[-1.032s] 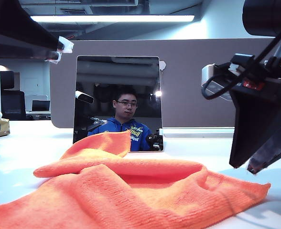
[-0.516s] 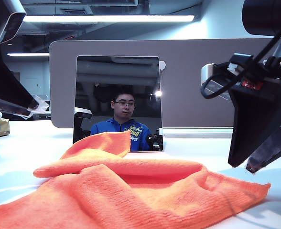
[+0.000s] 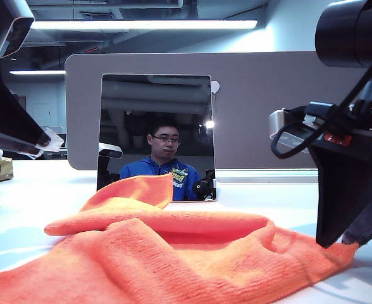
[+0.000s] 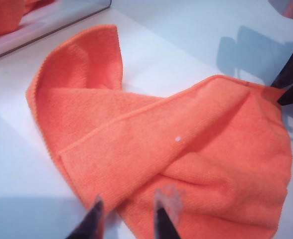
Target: Pick up the cloth from the table and use it to cover the mirror.
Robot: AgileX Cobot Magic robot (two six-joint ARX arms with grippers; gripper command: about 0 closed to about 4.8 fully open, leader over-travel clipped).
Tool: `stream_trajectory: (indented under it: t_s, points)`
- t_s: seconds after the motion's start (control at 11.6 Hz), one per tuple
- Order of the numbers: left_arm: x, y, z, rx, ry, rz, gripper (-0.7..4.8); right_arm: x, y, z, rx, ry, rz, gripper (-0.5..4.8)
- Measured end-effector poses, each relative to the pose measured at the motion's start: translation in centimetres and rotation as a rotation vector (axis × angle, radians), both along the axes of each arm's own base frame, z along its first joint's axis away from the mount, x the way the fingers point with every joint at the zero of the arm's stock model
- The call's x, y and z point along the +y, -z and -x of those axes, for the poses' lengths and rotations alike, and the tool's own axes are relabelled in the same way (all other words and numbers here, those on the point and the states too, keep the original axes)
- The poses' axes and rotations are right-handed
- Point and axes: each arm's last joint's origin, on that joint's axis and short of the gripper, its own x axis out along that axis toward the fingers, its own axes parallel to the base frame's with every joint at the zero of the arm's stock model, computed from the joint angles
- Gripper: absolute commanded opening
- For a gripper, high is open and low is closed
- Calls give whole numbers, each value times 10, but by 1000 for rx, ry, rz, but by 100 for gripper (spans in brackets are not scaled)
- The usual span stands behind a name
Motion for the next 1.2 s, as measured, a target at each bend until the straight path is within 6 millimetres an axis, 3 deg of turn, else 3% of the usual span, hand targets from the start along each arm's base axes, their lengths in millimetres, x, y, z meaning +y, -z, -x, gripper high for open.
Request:
stream_trajectory:
  t_s: [0.17,0.34,1.2]
  points:
    - [0,0,0,0,0,0,130,0,0,0,2,0,0,135]
    - [0,0,0,0,0,0,130,1,2,0,21,-7,-17,12]
    - [1,4,3,47,17,-19,147,6,-2,-10,-87,-9,-77,-1]
